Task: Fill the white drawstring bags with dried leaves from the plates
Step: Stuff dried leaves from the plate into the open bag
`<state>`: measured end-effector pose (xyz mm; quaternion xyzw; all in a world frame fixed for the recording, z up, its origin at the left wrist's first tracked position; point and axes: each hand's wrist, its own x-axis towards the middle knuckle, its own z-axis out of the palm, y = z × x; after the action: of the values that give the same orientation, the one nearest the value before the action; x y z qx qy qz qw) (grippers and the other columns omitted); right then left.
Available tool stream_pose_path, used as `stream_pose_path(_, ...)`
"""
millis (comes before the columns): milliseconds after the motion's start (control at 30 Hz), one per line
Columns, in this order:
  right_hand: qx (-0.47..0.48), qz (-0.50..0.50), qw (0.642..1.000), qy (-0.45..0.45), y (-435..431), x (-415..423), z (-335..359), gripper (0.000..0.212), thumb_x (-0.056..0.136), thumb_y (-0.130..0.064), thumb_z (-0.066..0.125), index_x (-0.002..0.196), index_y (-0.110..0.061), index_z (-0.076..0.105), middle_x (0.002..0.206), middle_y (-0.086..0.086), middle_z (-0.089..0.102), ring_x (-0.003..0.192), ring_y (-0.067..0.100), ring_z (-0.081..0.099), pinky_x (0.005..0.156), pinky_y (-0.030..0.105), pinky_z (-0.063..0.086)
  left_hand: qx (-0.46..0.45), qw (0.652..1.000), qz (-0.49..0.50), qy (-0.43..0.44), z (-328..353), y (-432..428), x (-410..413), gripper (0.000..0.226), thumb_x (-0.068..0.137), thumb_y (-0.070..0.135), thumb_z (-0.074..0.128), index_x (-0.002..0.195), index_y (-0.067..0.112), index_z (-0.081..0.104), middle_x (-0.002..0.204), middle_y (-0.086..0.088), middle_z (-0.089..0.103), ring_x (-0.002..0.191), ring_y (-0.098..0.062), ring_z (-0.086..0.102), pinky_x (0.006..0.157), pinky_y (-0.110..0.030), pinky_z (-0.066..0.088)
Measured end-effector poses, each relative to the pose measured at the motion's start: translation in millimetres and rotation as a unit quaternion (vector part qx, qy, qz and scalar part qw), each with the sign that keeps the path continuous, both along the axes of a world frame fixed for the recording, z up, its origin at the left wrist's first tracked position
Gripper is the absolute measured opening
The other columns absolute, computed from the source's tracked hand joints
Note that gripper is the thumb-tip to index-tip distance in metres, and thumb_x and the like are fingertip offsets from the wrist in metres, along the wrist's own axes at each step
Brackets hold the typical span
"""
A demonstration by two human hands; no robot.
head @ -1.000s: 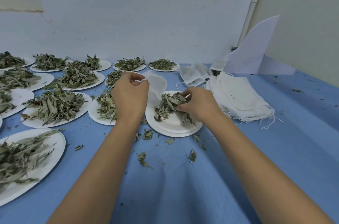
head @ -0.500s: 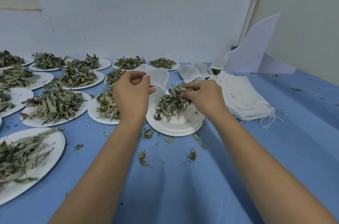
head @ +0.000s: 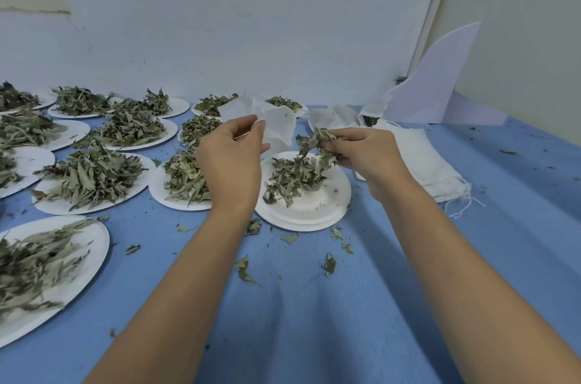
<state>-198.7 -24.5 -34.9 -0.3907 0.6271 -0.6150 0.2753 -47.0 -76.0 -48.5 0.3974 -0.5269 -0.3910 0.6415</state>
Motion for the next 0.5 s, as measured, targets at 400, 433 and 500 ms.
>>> stream_pose_path(400,0.032,0.079,0.996,0.007,3,3,3,0.018,0.078,-0.002,0.072,0.091,-0.015,0.074,0.079,-0.002,0.074,0.071,0.004,0.068,0.063,0.014,0.052,-0.079,0.984,0.072,-0.141,-20,-4,1,0.029,0.09,0.019,0.064,0.115,0.006,0.068,0.101,-0.008,0.073,0.088,-0.014,0.068,0.084,-0.015,0.05)
stream_pose_path(433,0.03,0.082,0.996,0.012,3,4,4,0.018,0.078,-0.002,0.073,0.091,-0.015,0.074,0.076,-0.004,0.073,0.07,0.002,0.068,0.06,0.011,0.05,-0.075,0.982,0.068,-0.157,-22,-4,1,0.029,0.091,0.02,0.063,0.116,0.005,0.067,0.103,-0.009,0.072,0.09,-0.016,0.068,0.088,-0.023,0.051)
stream_pose_path(500,0.023,0.088,0.996,0.026,3,7,5,0.017,0.078,-0.003,0.073,0.088,-0.017,0.074,0.071,-0.009,0.072,0.068,-0.001,0.067,0.056,0.009,0.047,-0.066,0.98,0.061,-0.176,-25,-4,-1,0.029,0.091,0.019,0.063,0.116,0.005,0.067,0.106,-0.01,0.072,0.091,-0.019,0.068,0.091,-0.034,0.052)
